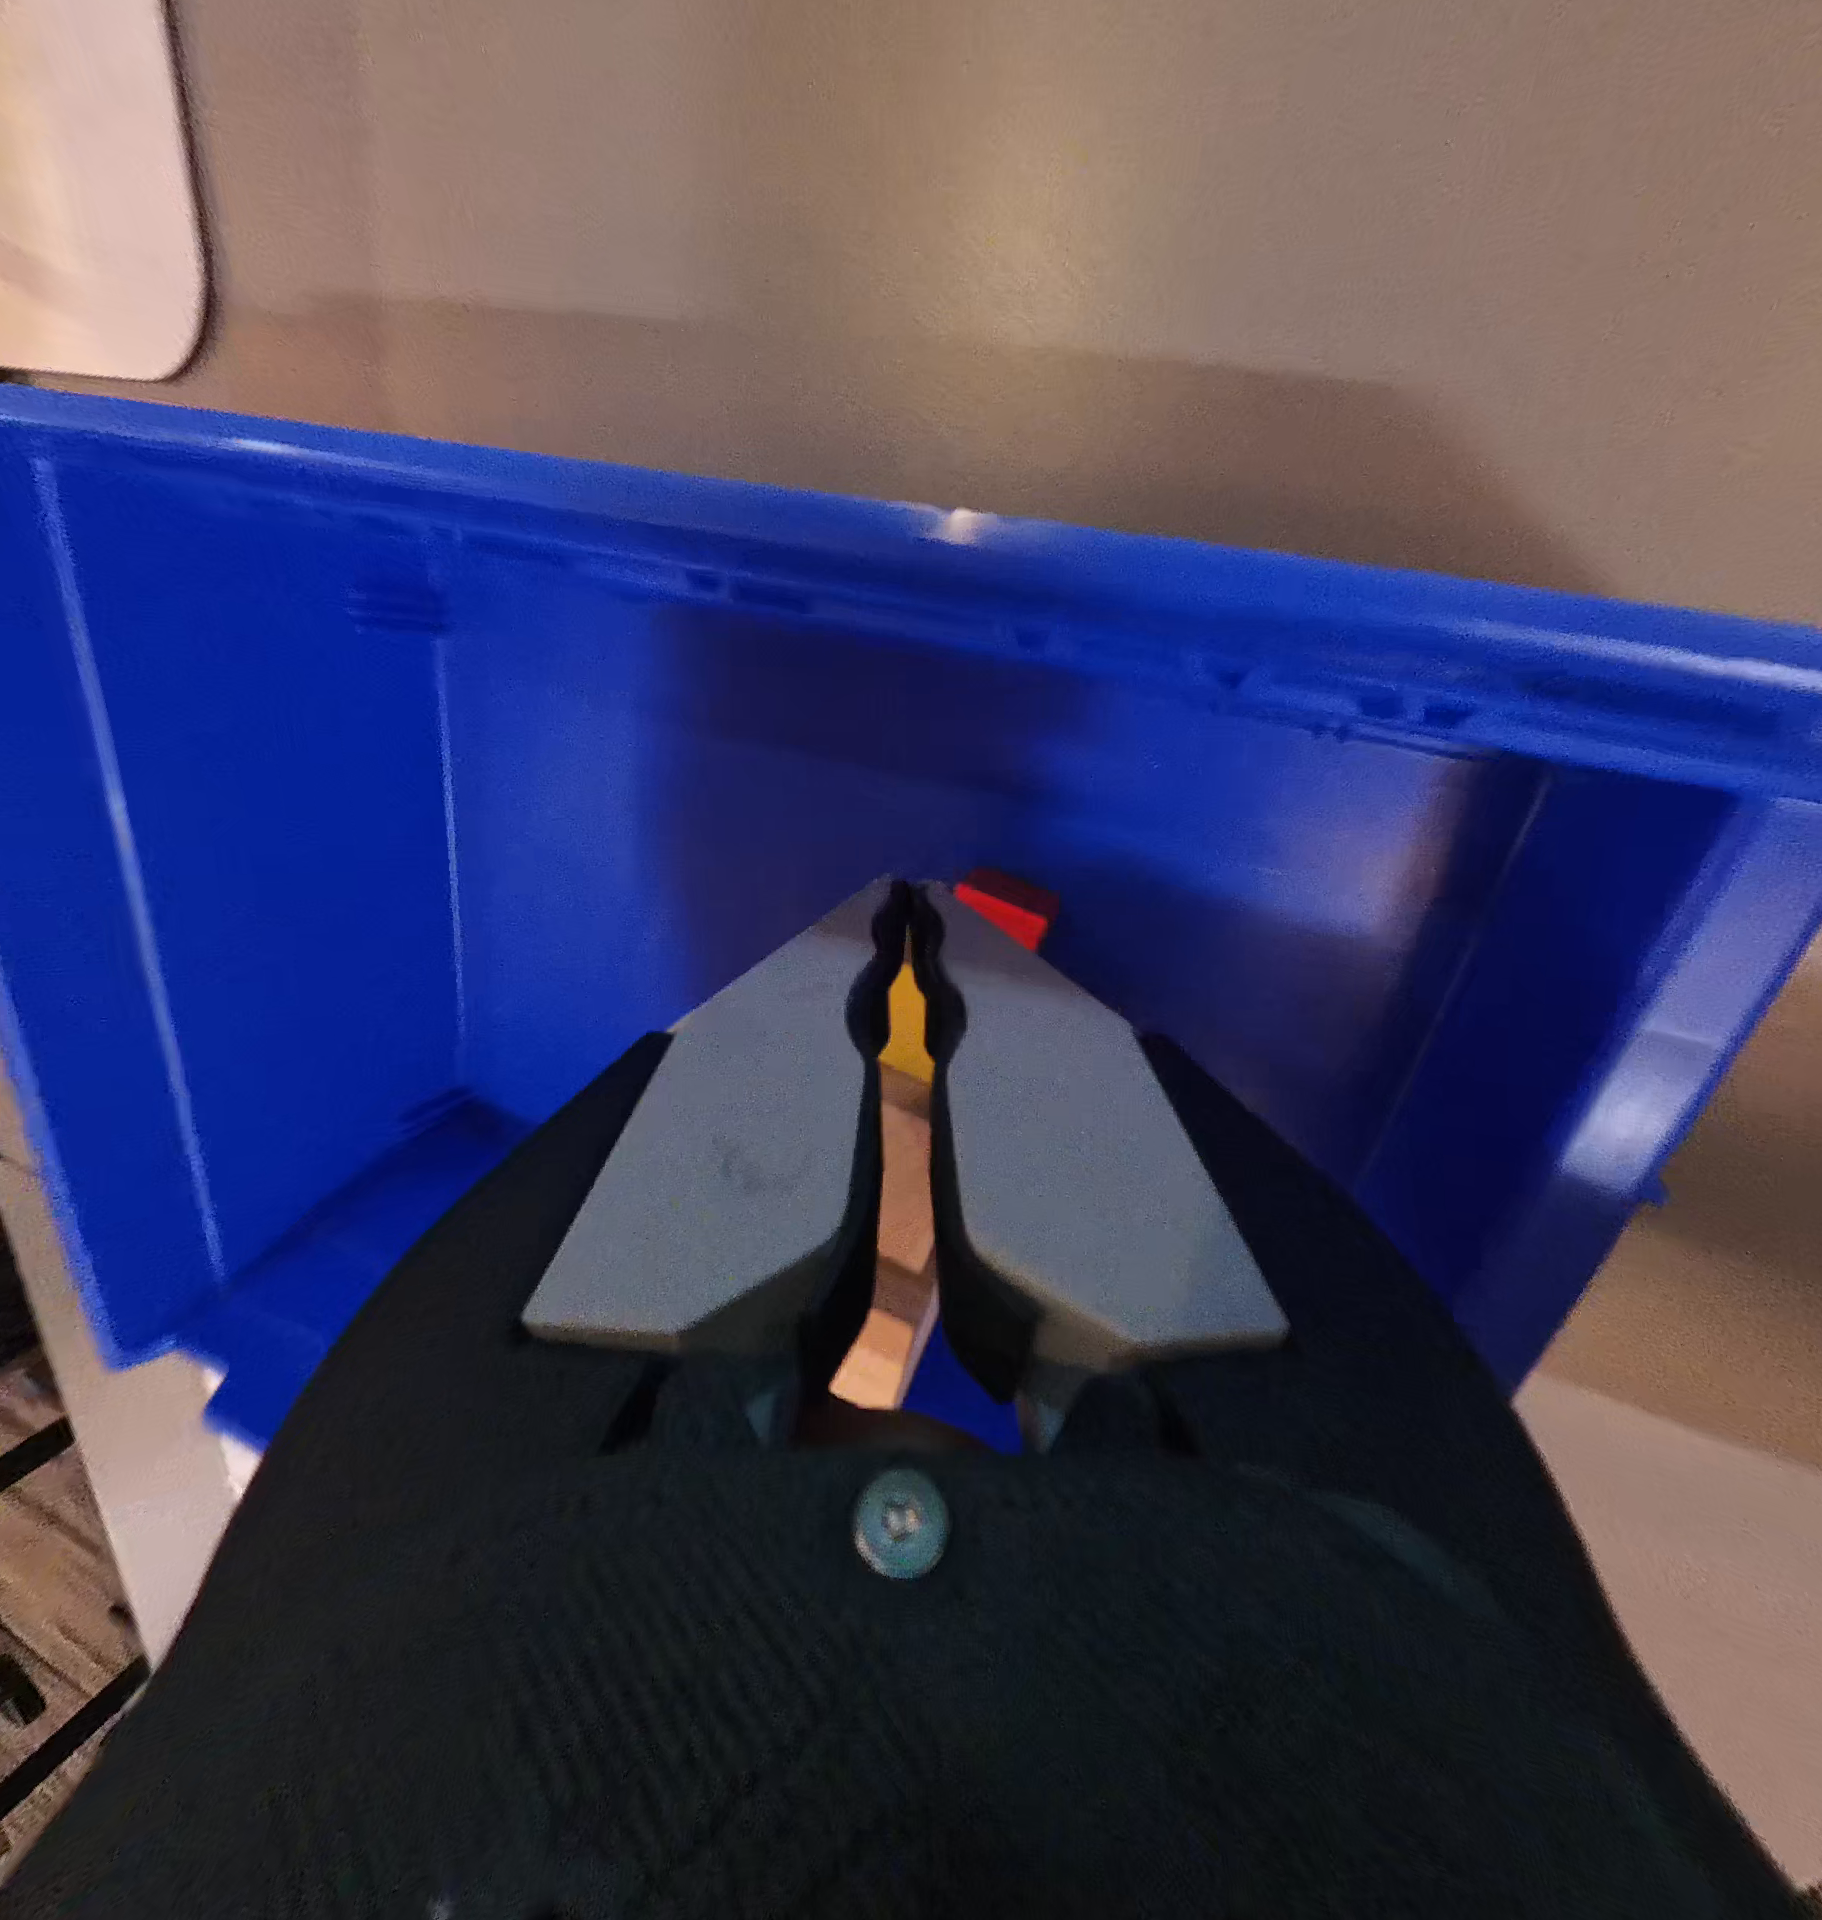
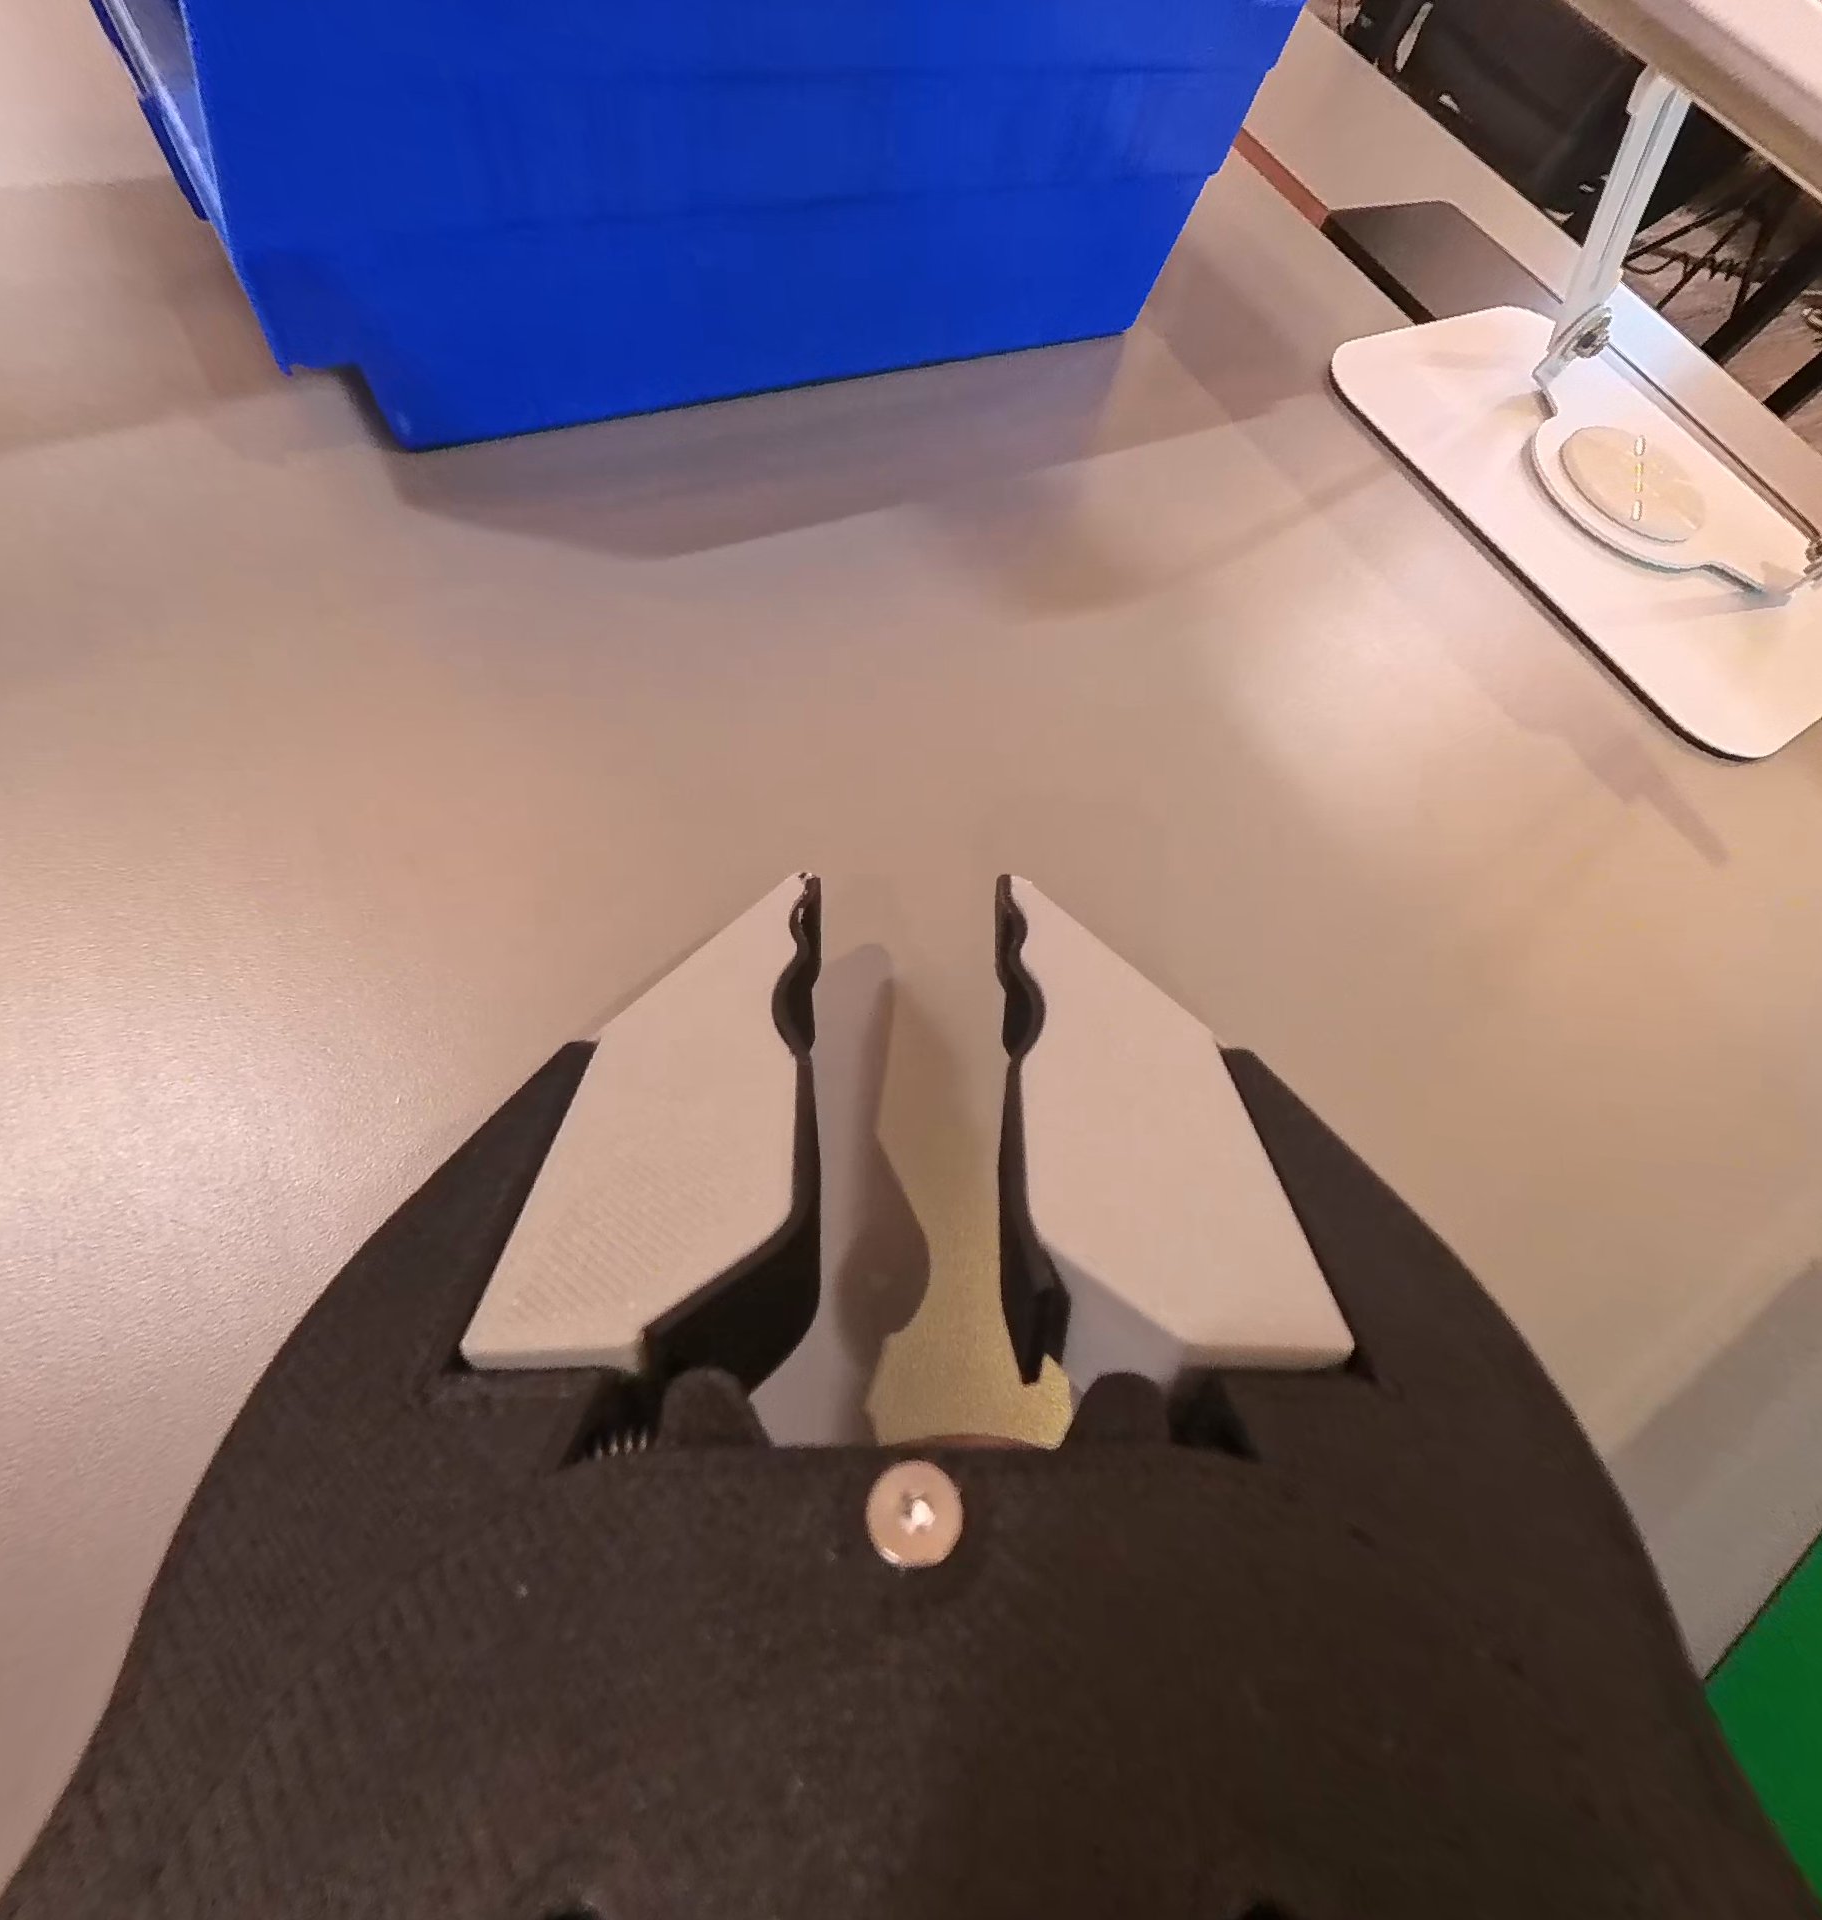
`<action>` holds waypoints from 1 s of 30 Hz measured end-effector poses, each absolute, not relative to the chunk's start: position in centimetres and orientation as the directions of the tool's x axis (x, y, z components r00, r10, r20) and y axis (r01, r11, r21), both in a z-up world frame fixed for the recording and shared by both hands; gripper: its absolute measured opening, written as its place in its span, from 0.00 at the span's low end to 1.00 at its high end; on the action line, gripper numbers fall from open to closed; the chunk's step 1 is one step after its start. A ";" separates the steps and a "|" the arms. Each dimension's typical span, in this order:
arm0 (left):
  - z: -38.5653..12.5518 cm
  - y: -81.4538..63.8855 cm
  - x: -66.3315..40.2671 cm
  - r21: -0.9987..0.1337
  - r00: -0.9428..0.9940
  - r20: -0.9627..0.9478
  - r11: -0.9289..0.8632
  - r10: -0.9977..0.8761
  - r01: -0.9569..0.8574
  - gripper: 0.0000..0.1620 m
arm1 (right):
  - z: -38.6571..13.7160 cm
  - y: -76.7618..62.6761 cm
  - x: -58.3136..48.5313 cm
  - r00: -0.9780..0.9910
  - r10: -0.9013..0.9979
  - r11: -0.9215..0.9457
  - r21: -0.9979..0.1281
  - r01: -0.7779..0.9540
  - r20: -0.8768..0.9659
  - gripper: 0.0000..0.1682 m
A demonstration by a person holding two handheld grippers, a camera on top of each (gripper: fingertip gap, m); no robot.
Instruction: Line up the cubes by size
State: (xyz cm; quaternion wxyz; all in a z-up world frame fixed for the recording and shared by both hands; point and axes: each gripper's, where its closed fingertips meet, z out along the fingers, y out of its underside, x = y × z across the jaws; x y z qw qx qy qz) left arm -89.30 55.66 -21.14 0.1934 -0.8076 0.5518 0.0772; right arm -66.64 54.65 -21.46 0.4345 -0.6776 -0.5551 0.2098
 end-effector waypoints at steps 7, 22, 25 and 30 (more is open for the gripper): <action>-20.3 54.4 -89.6 -0.221 0.378 -0.314 -0.320 -0.871 -0.921 0.23 | -21.7 54.4 -66.8 0.285 0.937 0.001 -0.818 0.576 0.202 0.18; -24.7 54.1 -90.2 -0.078 0.304 -0.250 -0.294 -0.919 -0.953 0.14 | -22.0 54.5 -66.7 0.284 0.940 -0.011 -0.815 0.579 0.189 0.18; -24.6 54.0 -90.4 -0.066 0.280 -0.260 -0.273 -0.924 -0.960 0.13 | -22.0 54.4 -66.7 0.281 0.941 -0.009 -0.817 0.577 0.188 0.18; -21.8 54.2 -89.2 -0.172 0.271 -0.359 -0.222 -0.893 -0.960 0.12 | -21.7 54.2 -66.8 0.278 0.946 -0.021 -0.829 0.559 0.164 0.18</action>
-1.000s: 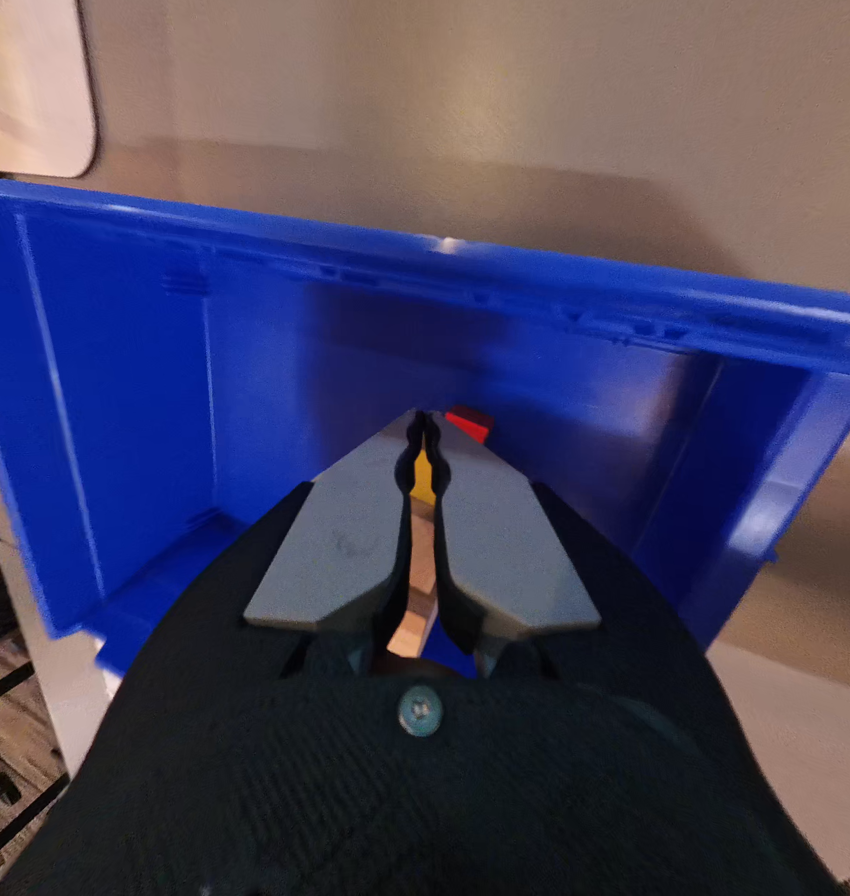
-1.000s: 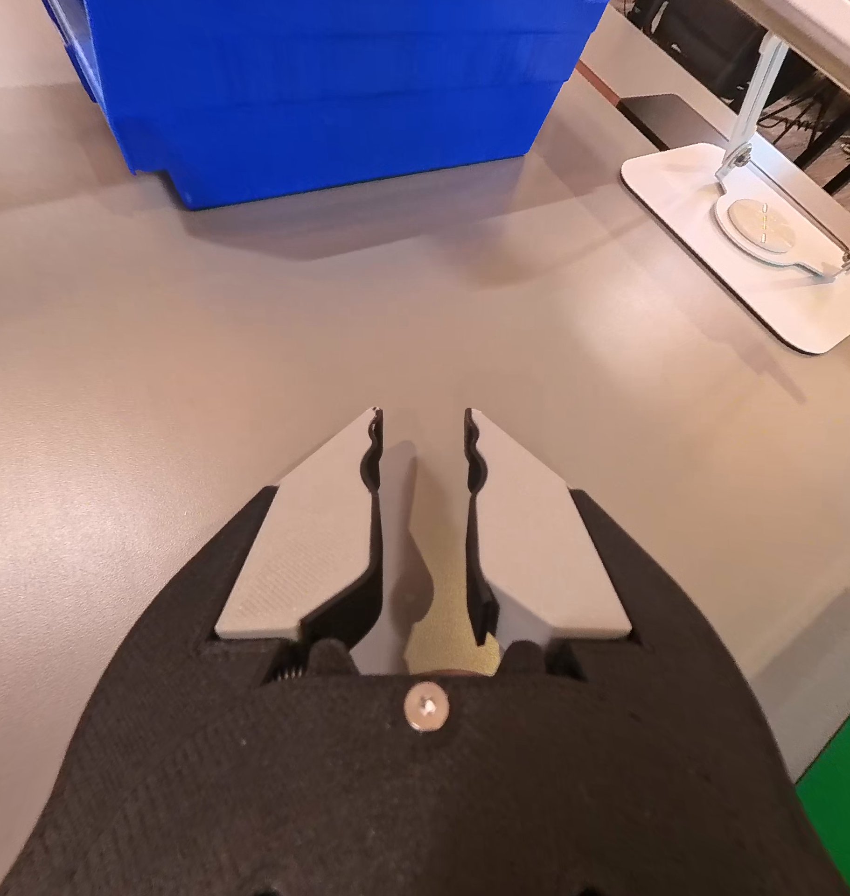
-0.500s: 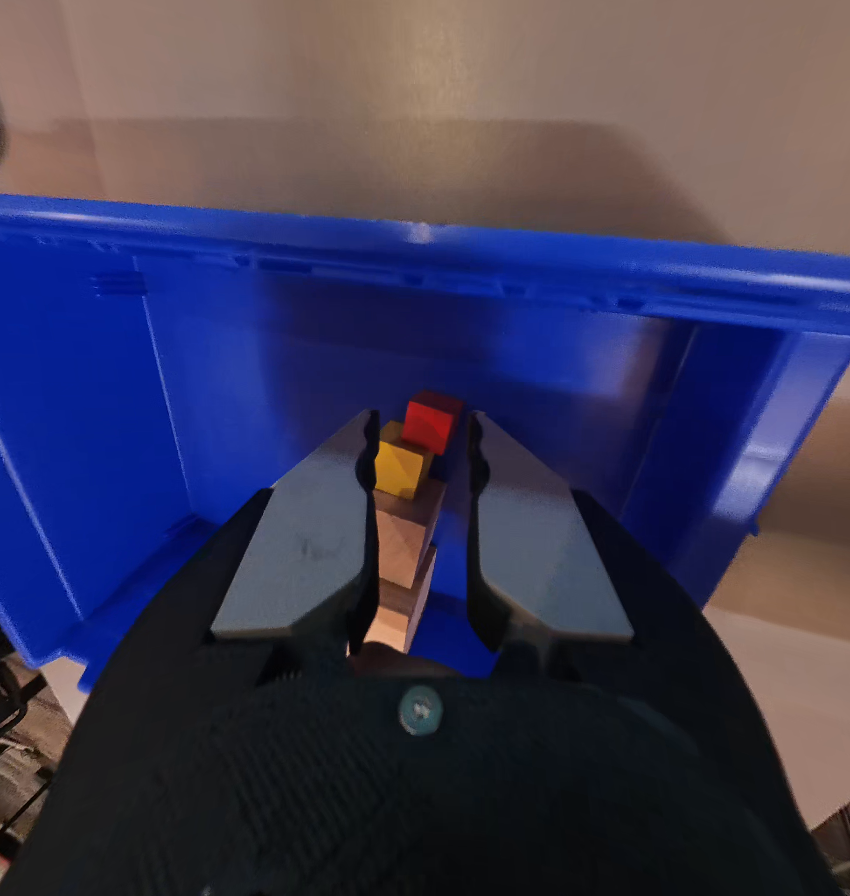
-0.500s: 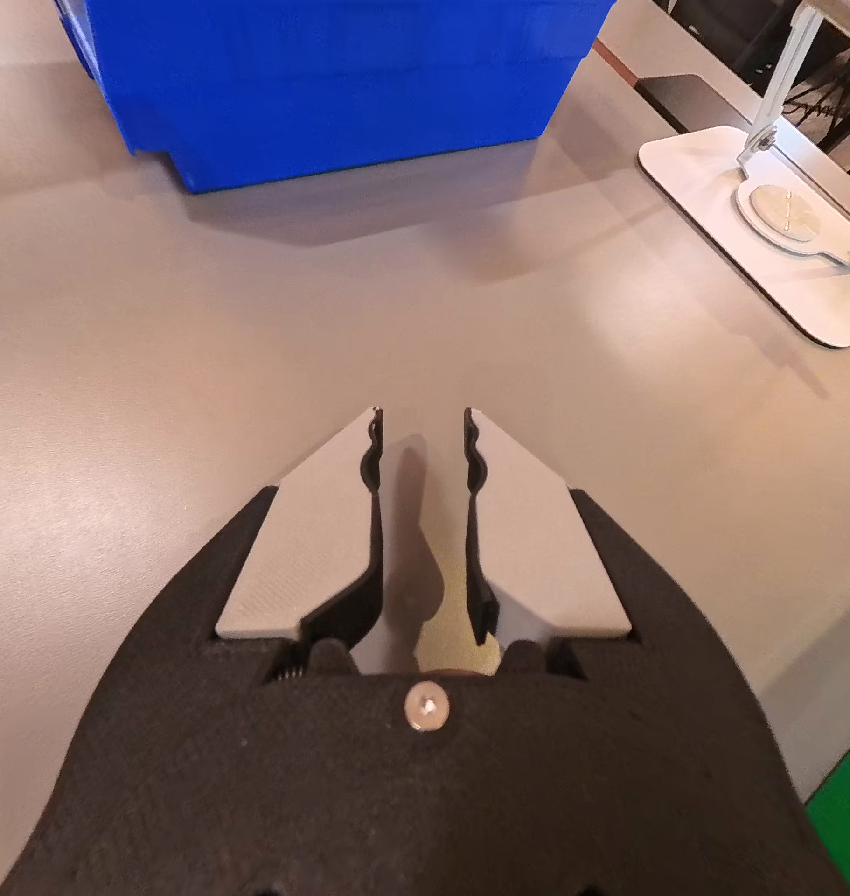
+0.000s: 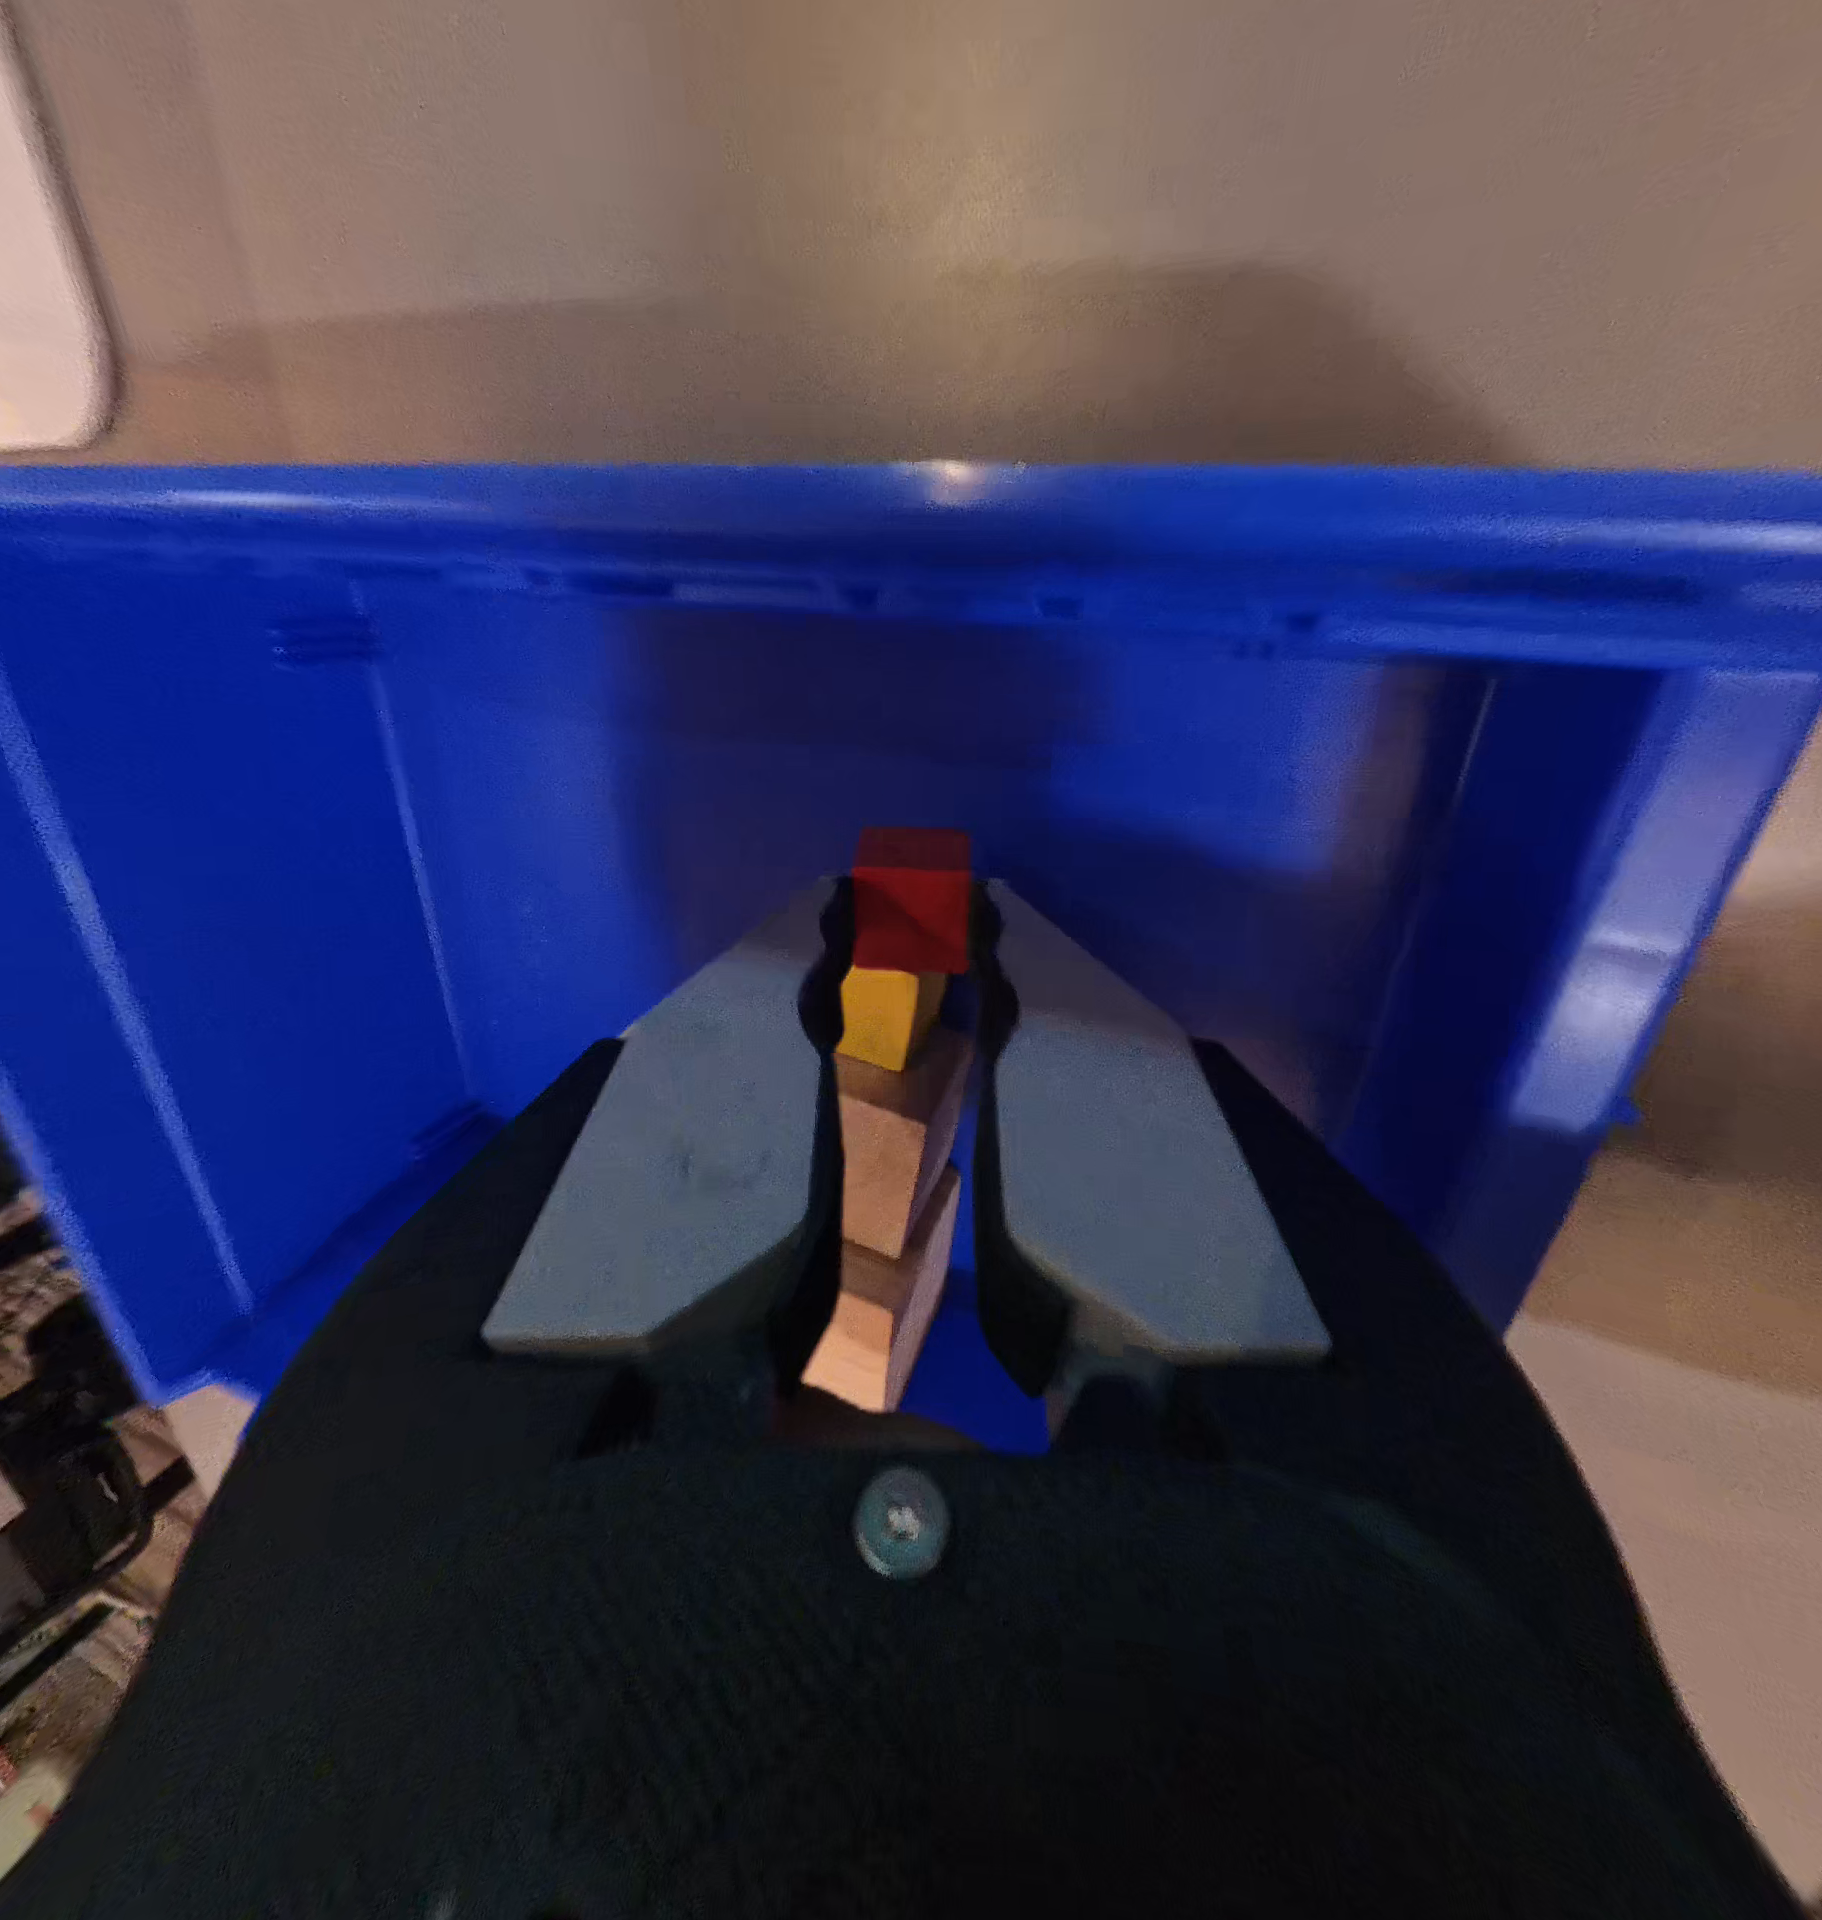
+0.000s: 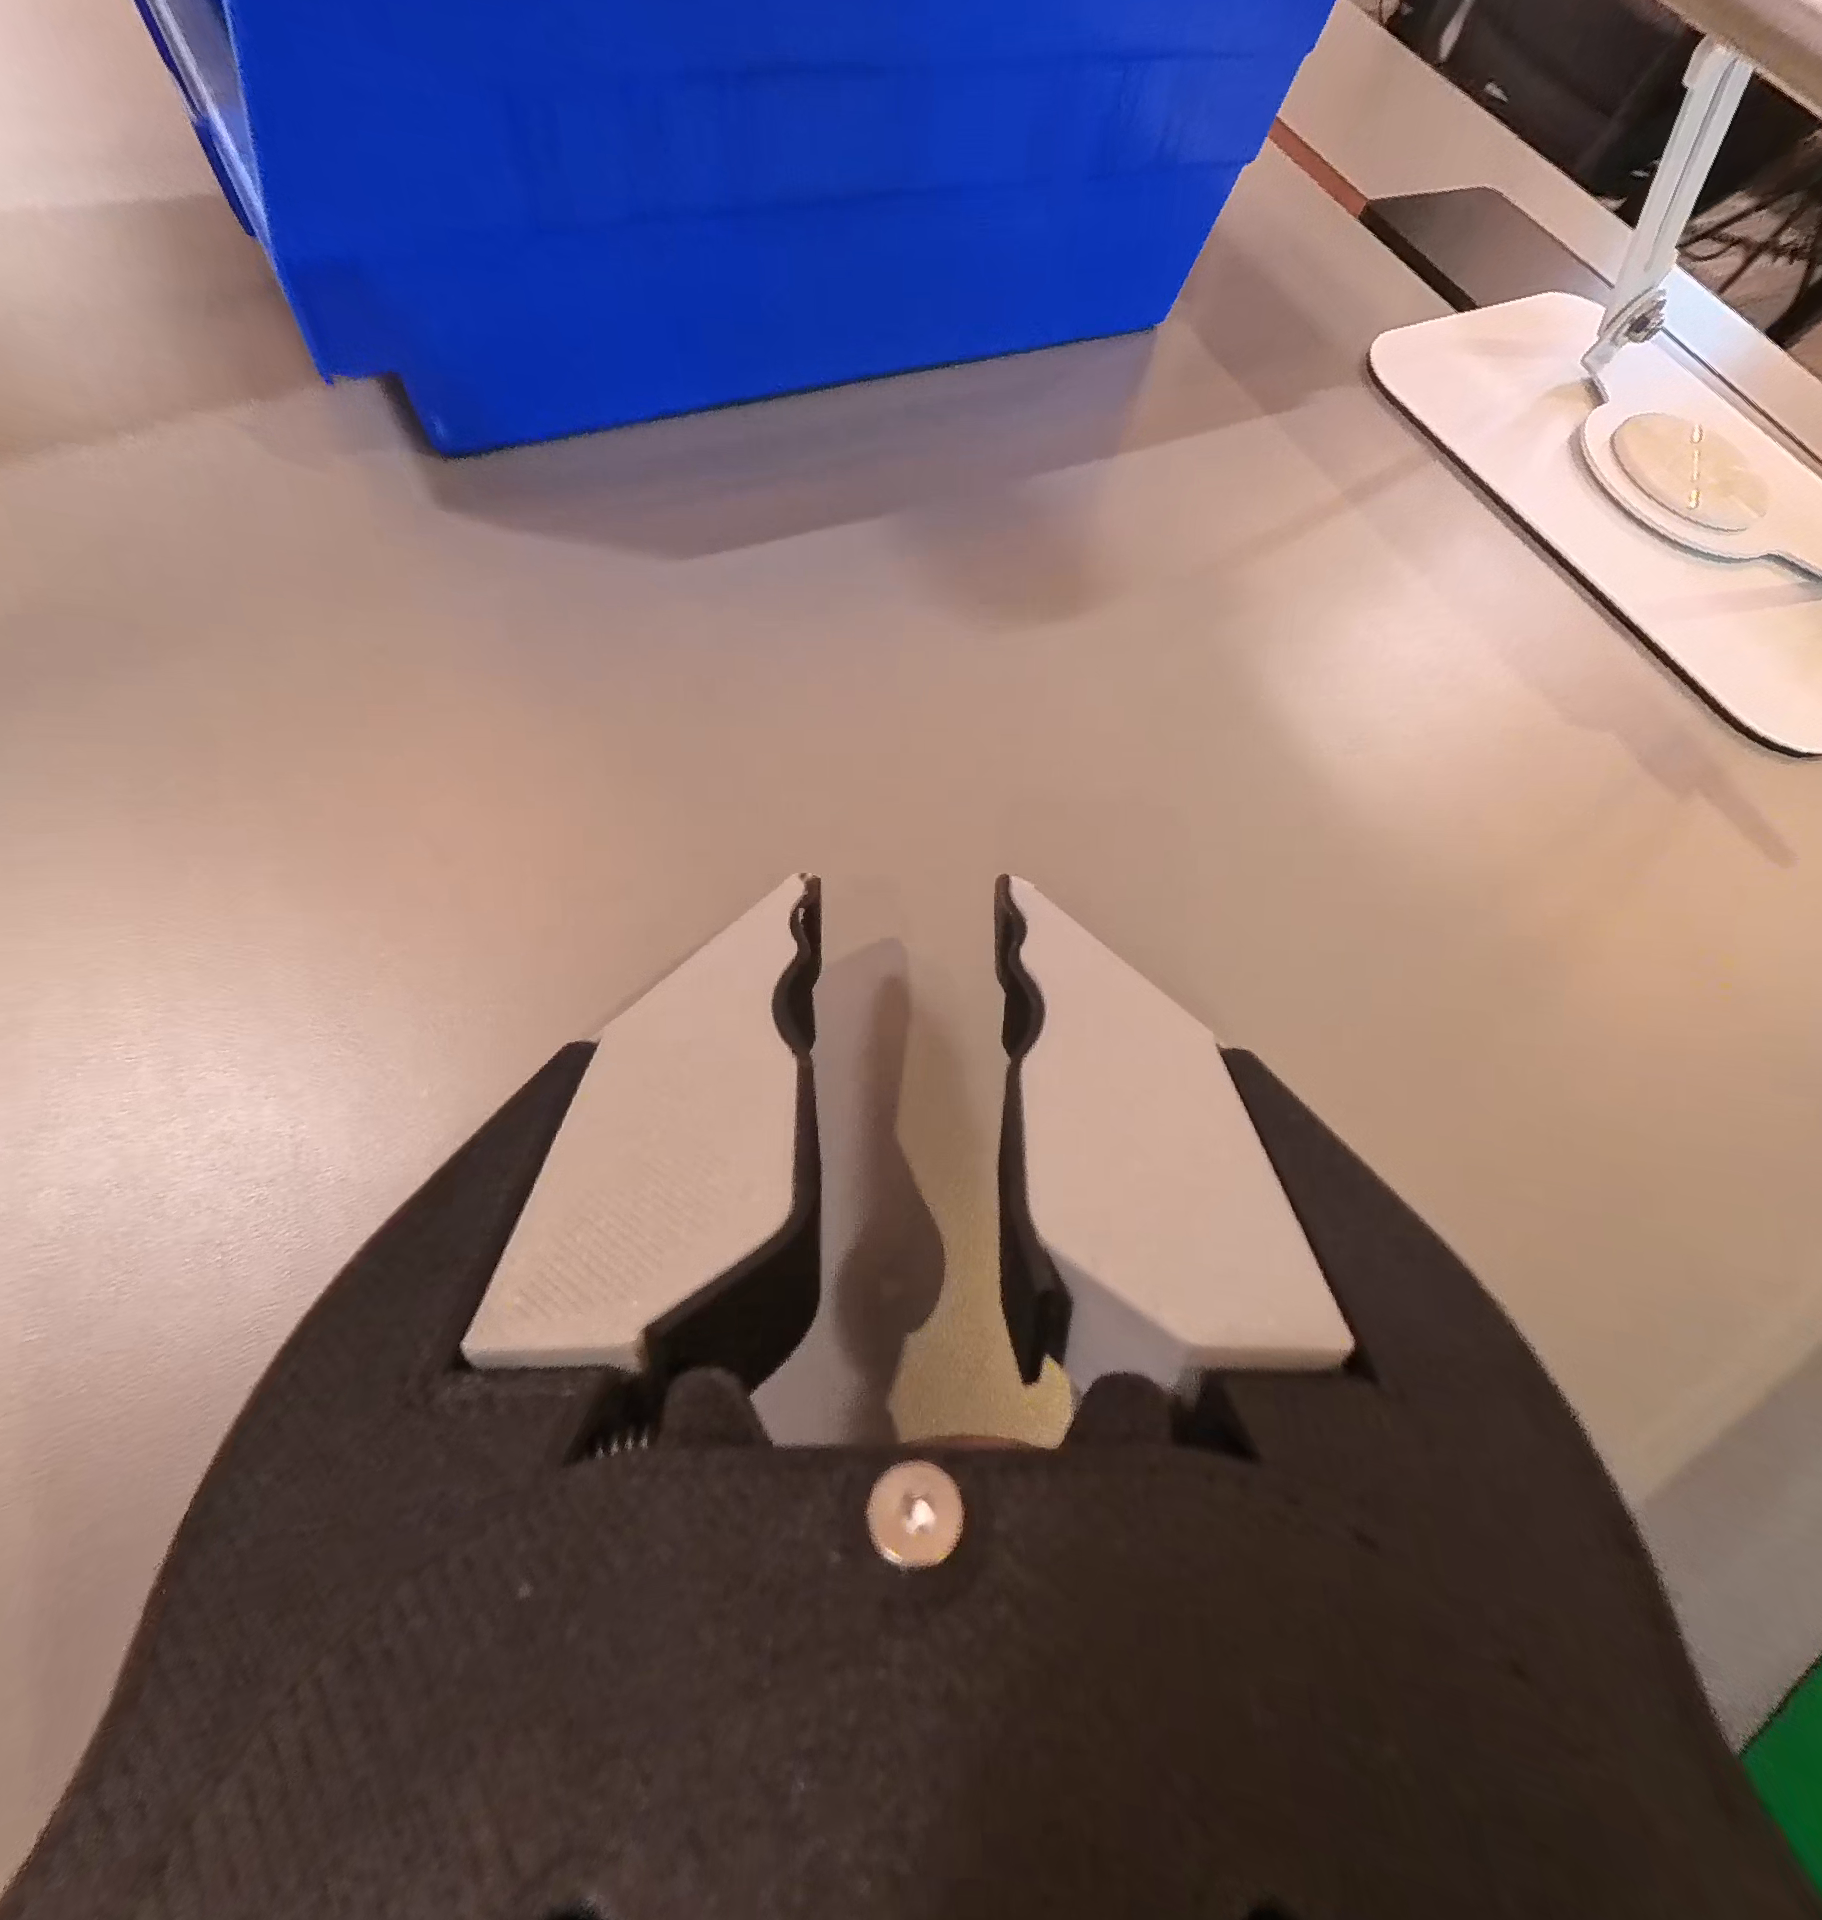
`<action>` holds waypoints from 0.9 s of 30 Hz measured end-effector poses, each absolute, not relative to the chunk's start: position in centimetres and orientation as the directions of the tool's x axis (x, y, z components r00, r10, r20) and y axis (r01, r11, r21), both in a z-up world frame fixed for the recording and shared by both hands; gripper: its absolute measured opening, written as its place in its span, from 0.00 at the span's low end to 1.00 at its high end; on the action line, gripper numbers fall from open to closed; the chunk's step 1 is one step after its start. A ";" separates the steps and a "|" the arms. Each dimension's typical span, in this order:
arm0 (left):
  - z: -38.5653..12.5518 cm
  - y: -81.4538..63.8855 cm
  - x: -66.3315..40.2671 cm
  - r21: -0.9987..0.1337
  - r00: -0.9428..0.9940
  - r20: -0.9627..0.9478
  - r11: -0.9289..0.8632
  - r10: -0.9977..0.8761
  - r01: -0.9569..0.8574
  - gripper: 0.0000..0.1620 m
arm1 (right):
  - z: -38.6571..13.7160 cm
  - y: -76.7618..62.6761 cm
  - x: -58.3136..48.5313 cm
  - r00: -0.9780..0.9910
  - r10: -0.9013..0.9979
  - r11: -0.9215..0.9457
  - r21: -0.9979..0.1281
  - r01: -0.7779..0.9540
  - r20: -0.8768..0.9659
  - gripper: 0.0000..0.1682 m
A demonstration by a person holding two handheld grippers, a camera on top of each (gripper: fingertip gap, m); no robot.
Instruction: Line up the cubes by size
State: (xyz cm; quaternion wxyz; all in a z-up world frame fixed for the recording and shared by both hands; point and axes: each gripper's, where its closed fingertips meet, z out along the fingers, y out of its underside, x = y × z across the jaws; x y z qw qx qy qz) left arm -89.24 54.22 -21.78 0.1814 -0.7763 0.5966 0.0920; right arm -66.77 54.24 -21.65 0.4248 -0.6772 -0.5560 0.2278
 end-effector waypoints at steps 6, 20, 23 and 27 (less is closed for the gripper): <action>-14.9 51.5 -84.7 -0.480 0.343 -0.570 -0.036 -0.747 -0.876 0.12 | -19.8 52.8 -67.3 0.213 0.976 -0.054 -0.886 0.461 0.052 0.19; -10.2 41.8 -74.6 -0.696 0.454 -0.696 0.367 -0.557 -0.617 0.12 | -17.7 46.3 -69.1 -0.163 0.971 -0.116 -0.938 0.327 -0.176 0.35; -9.3 41.3 -73.0 -0.688 0.439 -0.713 0.426 -0.546 -0.587 0.12 | -16.4 44.4 -68.9 -0.281 0.923 -0.178 -0.940 0.291 -0.262 0.35; -8.8 41.4 -72.0 -0.663 0.417 -0.736 0.447 -0.533 -0.600 0.12 | -14.7 43.5 -68.3 -0.374 0.859 -0.272 -0.930 0.246 -0.350 0.34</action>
